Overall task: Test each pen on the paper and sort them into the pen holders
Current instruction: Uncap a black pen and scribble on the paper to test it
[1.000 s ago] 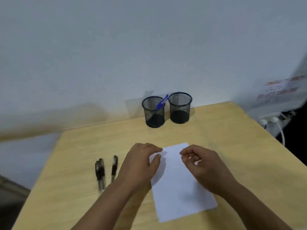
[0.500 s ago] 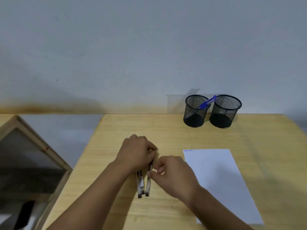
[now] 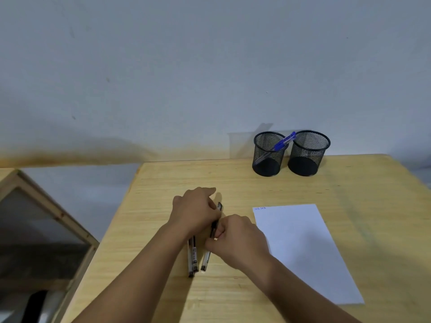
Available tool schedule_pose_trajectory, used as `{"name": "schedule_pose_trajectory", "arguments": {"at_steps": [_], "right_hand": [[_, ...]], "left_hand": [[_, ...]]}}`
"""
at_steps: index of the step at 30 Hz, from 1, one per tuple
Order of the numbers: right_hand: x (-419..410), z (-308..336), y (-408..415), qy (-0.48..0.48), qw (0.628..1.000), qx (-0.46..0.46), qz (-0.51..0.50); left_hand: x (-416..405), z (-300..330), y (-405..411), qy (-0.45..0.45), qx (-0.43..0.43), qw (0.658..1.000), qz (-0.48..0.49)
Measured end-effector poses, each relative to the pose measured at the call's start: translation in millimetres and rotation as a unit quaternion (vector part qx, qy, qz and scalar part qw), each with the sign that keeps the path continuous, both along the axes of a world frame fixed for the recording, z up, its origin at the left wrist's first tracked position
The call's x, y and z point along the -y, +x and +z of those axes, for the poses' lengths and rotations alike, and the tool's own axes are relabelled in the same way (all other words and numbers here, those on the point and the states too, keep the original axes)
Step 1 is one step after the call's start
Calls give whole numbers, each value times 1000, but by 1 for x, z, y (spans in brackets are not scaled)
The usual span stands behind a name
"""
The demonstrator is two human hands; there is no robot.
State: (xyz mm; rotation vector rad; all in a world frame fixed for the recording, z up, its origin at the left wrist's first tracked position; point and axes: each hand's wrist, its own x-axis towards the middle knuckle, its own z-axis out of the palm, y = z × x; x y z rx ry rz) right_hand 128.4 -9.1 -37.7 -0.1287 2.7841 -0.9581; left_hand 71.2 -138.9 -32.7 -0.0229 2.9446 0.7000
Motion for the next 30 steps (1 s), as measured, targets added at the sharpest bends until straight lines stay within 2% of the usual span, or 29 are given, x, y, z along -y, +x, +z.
{"name": "schedule_pose_trajectory", "arguments": {"at_steps": [9,17,25,30], "right_hand": [[-17,-3,-2,-107,993,20,-52],[-58,14,-2,-199,978,-2,-66],[-102,29,-3,-136,985,-96,-33],[-114,29,-4,-131,987,-88,-5]], "left_hand": [[-10,9,2,196,-27,980,25],[-23,44,16,367,-26,929,35],[-46,41,29,452,-1,889,66],[-57,29,40,473,19,878,69]]}}
